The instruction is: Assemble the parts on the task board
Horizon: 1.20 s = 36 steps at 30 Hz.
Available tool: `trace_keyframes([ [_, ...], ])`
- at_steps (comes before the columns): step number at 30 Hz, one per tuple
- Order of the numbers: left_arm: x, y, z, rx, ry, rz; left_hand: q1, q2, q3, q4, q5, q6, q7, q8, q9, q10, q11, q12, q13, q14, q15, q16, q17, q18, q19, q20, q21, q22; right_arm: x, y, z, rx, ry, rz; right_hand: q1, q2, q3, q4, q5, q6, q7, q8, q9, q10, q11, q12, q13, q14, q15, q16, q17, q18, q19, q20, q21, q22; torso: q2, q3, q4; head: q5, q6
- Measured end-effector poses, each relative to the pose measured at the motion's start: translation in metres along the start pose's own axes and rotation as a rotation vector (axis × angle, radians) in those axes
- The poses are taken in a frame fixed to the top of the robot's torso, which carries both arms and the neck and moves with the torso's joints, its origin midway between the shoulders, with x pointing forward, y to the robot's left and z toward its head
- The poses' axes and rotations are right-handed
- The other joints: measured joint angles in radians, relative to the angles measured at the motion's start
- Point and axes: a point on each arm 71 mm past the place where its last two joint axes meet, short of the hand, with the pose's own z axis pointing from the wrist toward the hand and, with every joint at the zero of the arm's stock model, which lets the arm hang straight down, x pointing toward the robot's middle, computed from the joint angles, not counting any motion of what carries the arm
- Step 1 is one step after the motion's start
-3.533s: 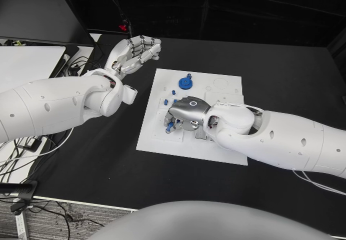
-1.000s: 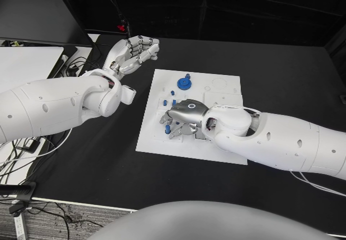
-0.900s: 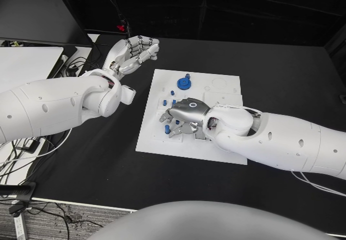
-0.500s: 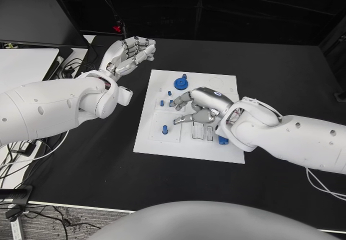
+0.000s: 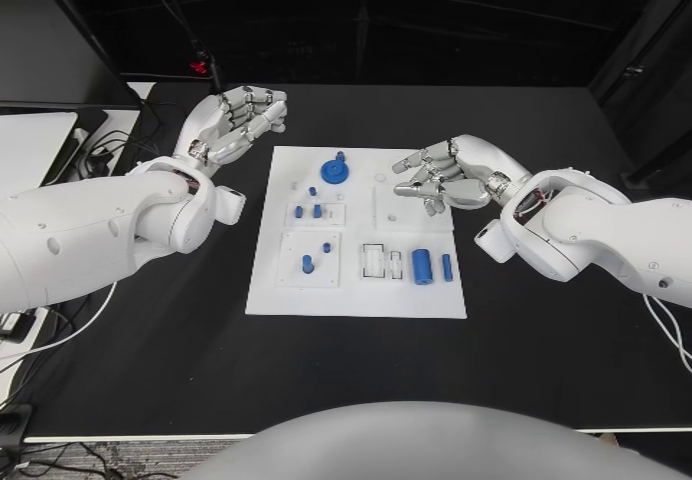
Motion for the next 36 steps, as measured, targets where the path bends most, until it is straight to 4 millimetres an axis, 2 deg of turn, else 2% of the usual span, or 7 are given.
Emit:
trace_keyframes([
  [4,0.003,0.001,0.000,-0.002,0.004,-0.003,0.000,0.000,0.000,0.000,0.000,0.000,0.000,0.000,0.000,0.000,0.000,0.000,0.000,0.000,0.000,0.000,0.000,0.000,0.000,0.000,0.000,0.000,-0.009,-0.008,-0.014,0.058,0.012,0.035,-0.071,0.028,-0.042,-0.010,0.000,-0.047,-0.069,0.052,0.010,0.001,-0.033,0.207,0.144,-0.083,-0.018,-0.039,-0.043,0.000,-0.039,-0.015,-0.087,-0.057,-0.002,-0.0013,0.0007,-0.030,0.000],
  [7,0.003,0.002,0.000,-0.003,0.004,-0.002,0.000,0.000,0.000,0.000,0.000,0.000,0.000,0.000,0.000,0.000,0.000,0.000,0.000,0.000,0.000,0.000,0.000,0.000,0.000,0.000,0.000,-0.001,-0.012,-0.012,-0.022,0.102,0.022,0.053,-0.127,0.070,-0.090,-0.014,0.009,-0.113,-0.093,0.150,0.026,-0.231,-0.031,0.567,0.437,-0.142,-0.013,0.024,-0.041,0.000,-0.034,-0.014,-0.150,-0.095,-0.003,-0.0024,-0.0007,-0.041,0.000],
  [13,0.003,0.004,0.000,-0.007,0.003,-0.002,0.000,0.000,0.000,0.000,0.000,0.000,0.000,0.000,0.000,0.000,0.000,0.000,0.000,0.000,0.000,0.000,0.000,0.000,0.000,0.000,0.000,-0.001,-0.011,-0.016,-0.031,0.188,0.042,0.076,-0.242,0.074,-0.158,0.001,0.012,-0.204,-0.106,0.262,0.028,-0.299,-0.023,0.880,0.678,-0.260,0.006,0.133,-0.030,0.000,-0.090,0.003,-0.177,-0.062,-0.003,-0.0035,-0.0037,-0.065,0.001],
  [18,0.004,0.005,0.000,-0.008,0.004,-0.002,0.004,0.004,0.000,0.000,0.000,0.000,0.000,0.000,-0.001,0.000,0.000,0.000,-0.001,-0.003,0.003,0.000,-0.001,0.000,0.000,0.000,0.000,-0.001,-0.009,-0.021,-0.036,0.245,0.049,0.088,-0.275,0.079,-0.170,0.000,0.021,-0.266,-0.118,0.352,0.028,0.012,-0.031,1.148,1.039,-0.038,0.000,0.416,0.307,0.000,-0.085,-0.002,-0.095,0.048,-0.003,-0.0036,-0.0035,-0.078,0.004],
  [21,0.004,0.005,0.000,-0.008,0.004,-0.002,0.004,0.004,0.000,0.000,0.000,0.000,0.000,0.000,-0.001,0.000,0.000,0.000,-0.001,-0.003,0.003,0.000,-0.001,0.000,0.000,0.000,0.000,-0.001,-0.008,-0.025,-0.039,0.278,0.049,0.098,-0.275,0.079,-0.170,0.000,0.033,-0.301,-0.109,0.410,0.027,0.310,-0.042,1.266,1.157,0.252,-0.011,0.569,0.552,-0.015,0.028,-0.012,0.173,0.169,-0.003,-0.0040,-0.0031,-0.083,0.004],
  [26,0.003,0.006,0.000,-0.009,0.002,0.000,0.004,0.004,0.000,0.000,0.000,0.000,0.000,0.000,-0.001,0.000,0.000,0.000,-0.001,-0.003,0.003,0.000,-0.001,0.000,0.000,0.000,0.000,-0.001,-0.007,-0.028,-0.040,0.306,0.037,0.115,-0.252,0.071,-0.168,0.002,0.052,-0.329,-0.080,0.495,0.027,0.382,-0.067,1.300,1.167,0.328,-0.038,0.604,0.583,-0.154,0.358,-0.037,1.015,0.190,-0.003,-0.0045,-0.0030,-0.088,0.003],
  [36,0.002,0.007,0.000,-0.011,-0.001,0.003,0.004,0.004,0.000,0.000,0.000,0.000,0.000,0.000,-0.001,0.000,0.000,0.000,-0.001,-0.003,0.003,0.000,-0.001,0.000,0.000,0.000,0.000,-0.001,-0.003,-0.033,-0.042,0.407,0.058,0.121,-0.250,0.080,-0.180,0.005,0.110,-0.214,-0.031,0.568,0.035,0.387,0.006,1.300,1.167,0.331,0.016,0.604,0.583,-0.165,0.370,0.001,1.090,0.190,-0.003,-0.0044,0.0000,-0.089,0.001],
])
